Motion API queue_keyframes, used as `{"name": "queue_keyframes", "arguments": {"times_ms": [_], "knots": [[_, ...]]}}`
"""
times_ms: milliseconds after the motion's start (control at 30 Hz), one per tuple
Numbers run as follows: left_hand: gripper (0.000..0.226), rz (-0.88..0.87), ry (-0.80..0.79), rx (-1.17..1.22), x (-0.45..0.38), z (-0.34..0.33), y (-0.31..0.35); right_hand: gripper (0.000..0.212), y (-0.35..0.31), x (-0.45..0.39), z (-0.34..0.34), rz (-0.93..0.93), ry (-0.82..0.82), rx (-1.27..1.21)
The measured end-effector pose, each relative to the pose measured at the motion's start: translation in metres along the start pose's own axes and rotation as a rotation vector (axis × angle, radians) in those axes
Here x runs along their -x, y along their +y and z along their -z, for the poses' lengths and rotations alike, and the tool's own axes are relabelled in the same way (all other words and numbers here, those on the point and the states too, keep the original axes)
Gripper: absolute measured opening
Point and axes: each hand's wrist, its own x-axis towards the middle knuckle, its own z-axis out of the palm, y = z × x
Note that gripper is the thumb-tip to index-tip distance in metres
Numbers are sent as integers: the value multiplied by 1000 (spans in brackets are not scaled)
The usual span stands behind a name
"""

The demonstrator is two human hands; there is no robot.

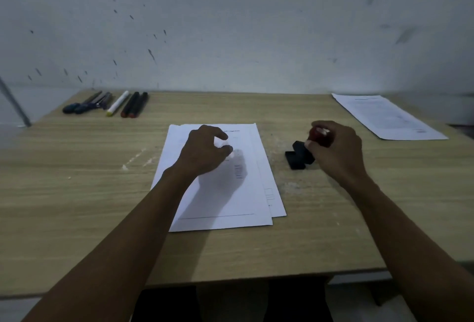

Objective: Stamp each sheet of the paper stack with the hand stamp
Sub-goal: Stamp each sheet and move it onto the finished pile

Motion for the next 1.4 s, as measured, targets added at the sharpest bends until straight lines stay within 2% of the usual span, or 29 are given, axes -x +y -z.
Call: {"name": "queue_keyframes", "arguments": {"times_ms": [67,300,533,633,733,800,867,933,1000,1100,1200,1333,1400], "knots": [[33,-14,15,6,0,-3,5,35,-2,0,-5,50,-11,40],[29,-19,56,8,2,1,5,51,1,-5,-15,25,-131,119],[23,-6,148,62,1,16,-3,53,3,-5,-21,35,-128,135],[21,41,187,64,1,20,-9,56,3,-3,-24,52,-110,123],[22,142,238,24,3,25,-18,69,6,0,-26,50,-110,146],[28,230,262,-20,5,30,-25,77,7,2,-26,22,-82,167],[42,360,242,-118,9,36,-32,76,2,8,-26,36,30,247],[62,502,161,-274,15,40,-37,60,-9,21,-29,148,181,282],[76,556,77,-340,21,42,-37,40,-21,36,-36,263,220,238],[77,573,53,-295,24,42,-35,34,-32,54,-55,196,-33,202],[59,637,129,-120,22,45,-35,40,-36,60,-69,32,-259,211],[27,615,255,63,24,50,-39,45,-39,61,-76,-3,-294,273],[23,579,287,114,25,52,-42,46,-40,60,-76,-14,-292,279]]}}
